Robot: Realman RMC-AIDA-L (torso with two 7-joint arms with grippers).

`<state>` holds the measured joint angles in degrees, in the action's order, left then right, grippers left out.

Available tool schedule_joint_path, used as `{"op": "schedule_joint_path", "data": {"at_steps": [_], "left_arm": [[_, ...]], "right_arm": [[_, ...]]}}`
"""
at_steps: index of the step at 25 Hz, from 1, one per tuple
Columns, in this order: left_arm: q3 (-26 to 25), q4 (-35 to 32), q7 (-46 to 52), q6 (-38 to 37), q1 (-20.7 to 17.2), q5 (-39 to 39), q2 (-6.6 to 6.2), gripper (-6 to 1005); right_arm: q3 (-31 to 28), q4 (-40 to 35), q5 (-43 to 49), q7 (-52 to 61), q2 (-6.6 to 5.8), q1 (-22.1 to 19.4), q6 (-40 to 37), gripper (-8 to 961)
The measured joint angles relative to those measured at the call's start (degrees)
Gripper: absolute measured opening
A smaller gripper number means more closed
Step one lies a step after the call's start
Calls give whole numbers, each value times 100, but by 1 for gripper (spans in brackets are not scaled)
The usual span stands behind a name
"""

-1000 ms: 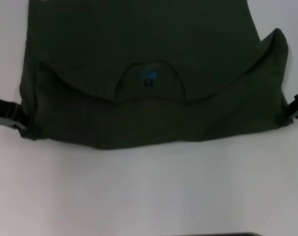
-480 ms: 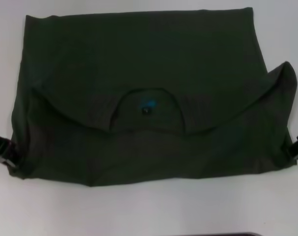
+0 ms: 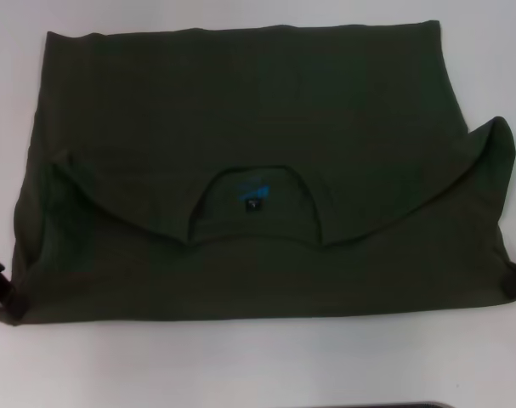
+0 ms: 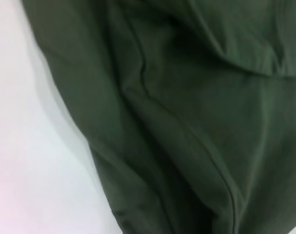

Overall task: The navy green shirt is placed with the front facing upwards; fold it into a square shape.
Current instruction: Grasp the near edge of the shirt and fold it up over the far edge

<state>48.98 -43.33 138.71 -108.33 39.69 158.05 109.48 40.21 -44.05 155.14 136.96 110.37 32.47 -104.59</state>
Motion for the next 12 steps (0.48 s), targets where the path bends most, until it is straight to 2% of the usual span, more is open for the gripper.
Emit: {"op": "schedule_joint_path", "data": {"at_steps": [7,12], "left_arm": [[-136,-127,-117,-56,-79,-27,21,43],[-373,-402,-194,-246,104,-36,-21,43]], "right_arm": [[-17,-56,-45,-17,-1,51,-141,62],[-215,-305,-70,-49,-40,185,-375,62]]}}
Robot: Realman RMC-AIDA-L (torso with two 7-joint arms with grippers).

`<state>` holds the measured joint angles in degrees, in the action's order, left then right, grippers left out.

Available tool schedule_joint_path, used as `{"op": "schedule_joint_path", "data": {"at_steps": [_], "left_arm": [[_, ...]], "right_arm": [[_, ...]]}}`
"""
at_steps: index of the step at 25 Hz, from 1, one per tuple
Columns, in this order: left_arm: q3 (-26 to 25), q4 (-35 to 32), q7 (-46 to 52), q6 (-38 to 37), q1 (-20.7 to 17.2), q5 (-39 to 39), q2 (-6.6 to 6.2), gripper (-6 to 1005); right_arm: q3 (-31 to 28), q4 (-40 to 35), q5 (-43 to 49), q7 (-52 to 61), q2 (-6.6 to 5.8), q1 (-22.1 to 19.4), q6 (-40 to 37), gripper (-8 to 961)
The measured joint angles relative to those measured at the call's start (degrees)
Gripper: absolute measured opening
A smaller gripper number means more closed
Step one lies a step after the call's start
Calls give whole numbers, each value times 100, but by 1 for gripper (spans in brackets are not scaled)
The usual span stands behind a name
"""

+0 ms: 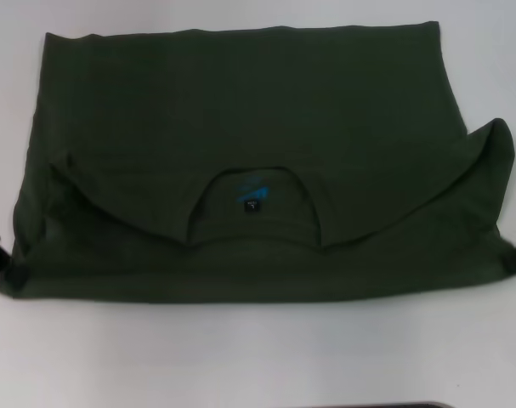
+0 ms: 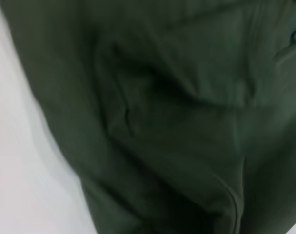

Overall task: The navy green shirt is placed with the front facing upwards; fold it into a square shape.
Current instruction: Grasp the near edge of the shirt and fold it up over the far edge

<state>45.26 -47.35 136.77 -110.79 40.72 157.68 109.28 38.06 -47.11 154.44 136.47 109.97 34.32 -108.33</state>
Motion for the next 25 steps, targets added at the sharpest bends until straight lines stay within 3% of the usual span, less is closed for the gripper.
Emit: {"op": "schedule_joint_path", "data": {"at_steps": [4,14,25], "left_arm": [[-182,-64,-42,-52,212,-8,-61,43],[-1324,-465,-188,-47,603,-299,-314,42],[-2160,-920,-53,-20,551,-612,-498,42]], "right_arm": [[-363,-324,-94,-17,-53,190,-236,62],[-696,-431,-1249,154,-497,466,-292,62],[-1325,-500,-1340,264,-672,412,-225,62]]}}
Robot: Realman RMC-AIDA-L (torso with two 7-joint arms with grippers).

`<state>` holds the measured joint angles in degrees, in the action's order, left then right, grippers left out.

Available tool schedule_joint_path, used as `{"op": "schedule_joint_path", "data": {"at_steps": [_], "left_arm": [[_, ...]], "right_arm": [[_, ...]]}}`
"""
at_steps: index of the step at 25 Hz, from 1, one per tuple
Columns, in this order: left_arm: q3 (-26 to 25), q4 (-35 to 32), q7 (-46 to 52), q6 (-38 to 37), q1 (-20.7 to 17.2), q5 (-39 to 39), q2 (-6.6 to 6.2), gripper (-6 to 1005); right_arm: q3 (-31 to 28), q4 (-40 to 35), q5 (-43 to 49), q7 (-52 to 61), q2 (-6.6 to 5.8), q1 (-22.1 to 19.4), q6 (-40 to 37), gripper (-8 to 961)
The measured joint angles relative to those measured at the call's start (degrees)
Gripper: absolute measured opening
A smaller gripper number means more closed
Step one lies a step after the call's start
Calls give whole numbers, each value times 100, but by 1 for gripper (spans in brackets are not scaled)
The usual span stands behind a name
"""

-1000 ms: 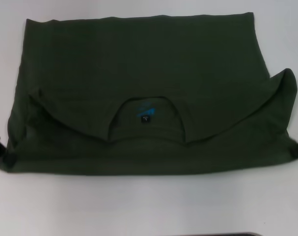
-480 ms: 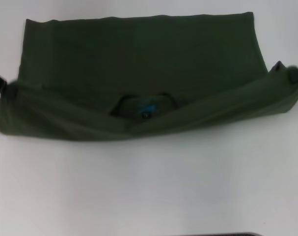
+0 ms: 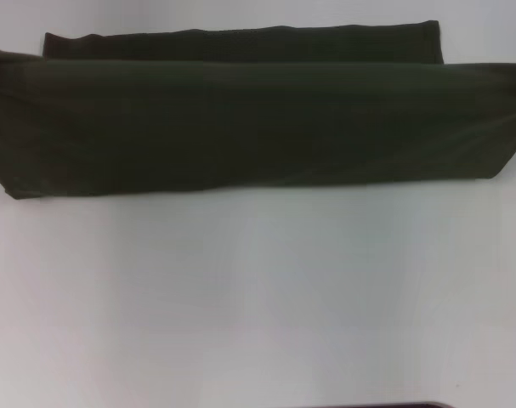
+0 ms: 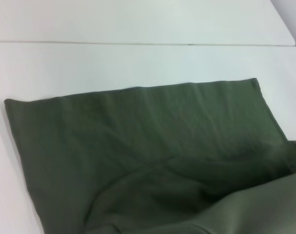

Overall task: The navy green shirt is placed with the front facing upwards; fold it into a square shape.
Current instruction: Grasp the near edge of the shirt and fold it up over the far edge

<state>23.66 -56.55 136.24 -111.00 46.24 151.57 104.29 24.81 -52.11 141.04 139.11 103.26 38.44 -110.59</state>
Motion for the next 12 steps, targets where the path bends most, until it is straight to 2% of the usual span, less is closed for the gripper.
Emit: {"op": "schedule_joint_path", "data": {"at_steps": [4,12], "left_arm": [[35,21,4,-22,-50,-29,-18,42],[295,10,-44,-207,-364,-28,62,42]], "right_arm": [[64,13,19,1,4,-57,-14,62],[354,41,33,22,46,-307,-219,63]]}}
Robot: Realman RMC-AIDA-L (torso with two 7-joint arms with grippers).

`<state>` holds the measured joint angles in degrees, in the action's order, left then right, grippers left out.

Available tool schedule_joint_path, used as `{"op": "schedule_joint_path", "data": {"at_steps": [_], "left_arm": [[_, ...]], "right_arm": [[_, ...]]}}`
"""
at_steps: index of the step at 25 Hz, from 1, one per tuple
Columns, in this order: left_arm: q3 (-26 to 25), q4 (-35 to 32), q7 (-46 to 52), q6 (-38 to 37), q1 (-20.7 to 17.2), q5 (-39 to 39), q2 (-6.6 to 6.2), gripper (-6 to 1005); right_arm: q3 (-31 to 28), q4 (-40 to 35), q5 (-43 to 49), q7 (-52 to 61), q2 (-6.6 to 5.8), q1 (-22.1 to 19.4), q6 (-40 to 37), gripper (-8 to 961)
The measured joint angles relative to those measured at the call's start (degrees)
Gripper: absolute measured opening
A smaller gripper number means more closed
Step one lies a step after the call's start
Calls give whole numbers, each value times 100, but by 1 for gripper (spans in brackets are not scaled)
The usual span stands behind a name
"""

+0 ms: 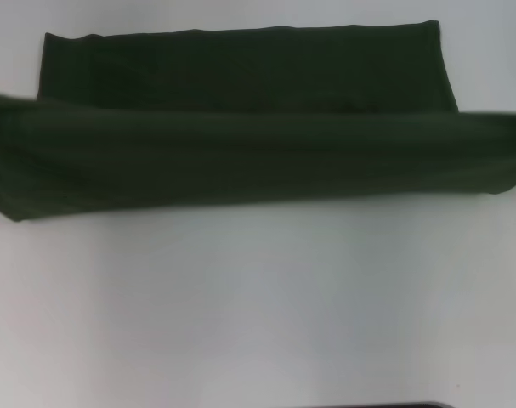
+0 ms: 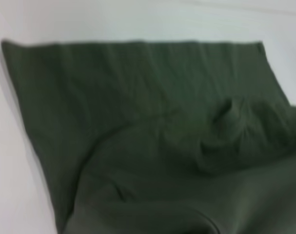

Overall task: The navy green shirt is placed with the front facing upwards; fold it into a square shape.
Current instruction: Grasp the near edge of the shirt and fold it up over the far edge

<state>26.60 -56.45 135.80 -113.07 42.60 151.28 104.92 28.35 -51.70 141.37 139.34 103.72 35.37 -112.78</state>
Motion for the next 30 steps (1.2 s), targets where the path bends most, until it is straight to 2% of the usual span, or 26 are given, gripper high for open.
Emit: {"op": "schedule_joint_path", "data": {"at_steps": [4,10,17,20,23,27,30], "left_arm": [[327,-39,-23,-173,-210,7,5,43],[919,-94,74,-440,-363,127,-42,43],[1470,-99,333,-543,-480,163,-82,44],[1569,-116,387,-549,-529,156,-99,44],[1530,-117,330,-520,-497,124,-110,44],[1417,-80,291,-298,-243,124,-104,42],[1388,46,386,142,-25,153,-48,40]], "right_arm": [[436,8,1,125,10,-247,-78,63],[1392,20,4,532,-18,-595,-124,63],[1974,30,-26,717,6,-772,-151,63],[1894,42,-55,700,4,-760,-140,63],[1546,51,-58,624,-24,-617,-103,62],[868,54,-46,522,-85,-290,-13,62],[514,67,-40,518,-106,-46,232,62]]}}
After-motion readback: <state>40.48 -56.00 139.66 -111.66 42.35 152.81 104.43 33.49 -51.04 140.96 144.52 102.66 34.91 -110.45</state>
